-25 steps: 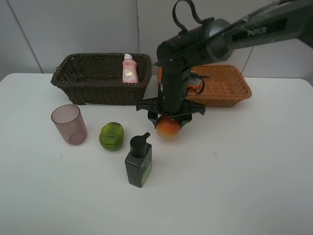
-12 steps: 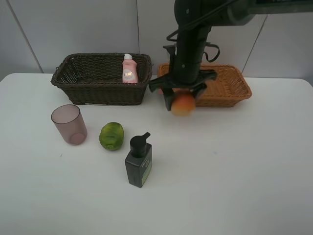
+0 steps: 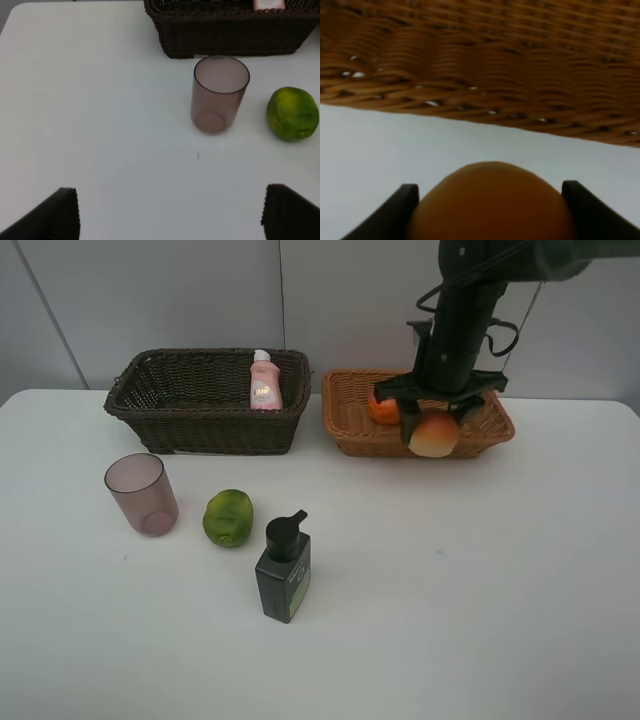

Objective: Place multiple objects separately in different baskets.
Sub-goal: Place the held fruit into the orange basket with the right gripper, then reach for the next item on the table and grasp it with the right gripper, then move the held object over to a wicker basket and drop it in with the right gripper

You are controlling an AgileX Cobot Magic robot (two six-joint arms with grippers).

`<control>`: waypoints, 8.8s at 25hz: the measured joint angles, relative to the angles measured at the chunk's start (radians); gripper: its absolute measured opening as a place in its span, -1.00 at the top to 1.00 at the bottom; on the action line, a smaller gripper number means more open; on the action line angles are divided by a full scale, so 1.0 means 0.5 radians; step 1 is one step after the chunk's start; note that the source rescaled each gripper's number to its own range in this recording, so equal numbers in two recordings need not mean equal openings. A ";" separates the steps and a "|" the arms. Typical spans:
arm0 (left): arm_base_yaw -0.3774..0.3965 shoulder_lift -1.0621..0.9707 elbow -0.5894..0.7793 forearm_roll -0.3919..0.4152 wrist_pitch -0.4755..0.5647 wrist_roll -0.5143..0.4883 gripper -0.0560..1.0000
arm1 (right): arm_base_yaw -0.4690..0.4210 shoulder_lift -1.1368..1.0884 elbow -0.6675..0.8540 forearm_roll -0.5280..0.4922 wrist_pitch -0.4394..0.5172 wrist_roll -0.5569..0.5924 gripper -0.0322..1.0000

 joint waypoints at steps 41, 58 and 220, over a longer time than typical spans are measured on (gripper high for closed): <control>0.000 0.000 0.000 0.000 0.000 0.000 -0.90 | -0.307 0.238 0.000 -0.218 -1.084 0.000 -0.96; 0.000 0.000 0.000 0.000 0.000 0.000 -0.90 | 0.033 -0.178 0.000 -0.024 -0.499 0.109 -0.97; 0.000 0.000 0.000 0.000 0.000 0.000 -0.90 | 0.743 0.485 -0.164 -0.122 -2.544 -0.103 -0.41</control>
